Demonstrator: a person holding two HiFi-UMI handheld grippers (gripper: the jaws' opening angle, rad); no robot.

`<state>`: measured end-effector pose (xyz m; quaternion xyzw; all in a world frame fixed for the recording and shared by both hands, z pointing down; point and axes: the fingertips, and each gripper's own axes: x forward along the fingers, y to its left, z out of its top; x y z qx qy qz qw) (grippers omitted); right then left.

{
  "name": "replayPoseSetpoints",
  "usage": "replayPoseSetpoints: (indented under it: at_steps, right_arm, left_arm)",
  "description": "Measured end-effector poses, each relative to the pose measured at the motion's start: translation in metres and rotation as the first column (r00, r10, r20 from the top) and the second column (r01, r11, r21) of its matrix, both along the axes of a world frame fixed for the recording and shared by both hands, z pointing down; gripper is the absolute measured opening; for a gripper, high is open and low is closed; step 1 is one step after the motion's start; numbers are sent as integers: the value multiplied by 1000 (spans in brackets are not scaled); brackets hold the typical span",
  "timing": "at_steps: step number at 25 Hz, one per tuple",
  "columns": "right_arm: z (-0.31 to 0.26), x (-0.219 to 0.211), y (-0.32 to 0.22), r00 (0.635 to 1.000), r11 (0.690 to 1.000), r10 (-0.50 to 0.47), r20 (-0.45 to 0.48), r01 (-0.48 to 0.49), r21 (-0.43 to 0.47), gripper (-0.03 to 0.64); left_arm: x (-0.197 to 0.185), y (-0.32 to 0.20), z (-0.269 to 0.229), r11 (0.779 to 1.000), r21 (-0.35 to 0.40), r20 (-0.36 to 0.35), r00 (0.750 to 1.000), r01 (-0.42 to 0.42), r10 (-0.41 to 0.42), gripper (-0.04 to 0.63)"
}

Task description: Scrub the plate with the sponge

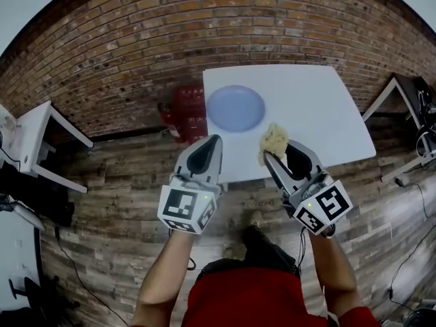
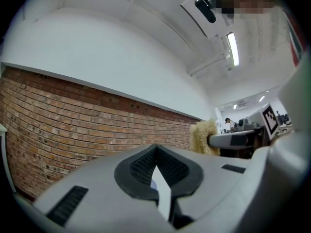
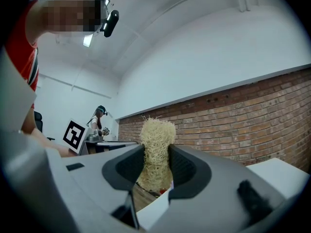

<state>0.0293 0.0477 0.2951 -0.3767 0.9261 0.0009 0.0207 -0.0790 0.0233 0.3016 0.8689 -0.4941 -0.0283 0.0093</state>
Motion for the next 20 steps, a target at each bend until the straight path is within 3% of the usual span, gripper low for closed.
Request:
replayPoseSetpoints:
  at_steps: [20]
  right_arm:
    - [5, 17, -218, 991, 990, -137, 4, 137, 18, 152]
  left_arm:
    - [20, -196, 22, 989, -30, 59, 988, 144, -142, 14]
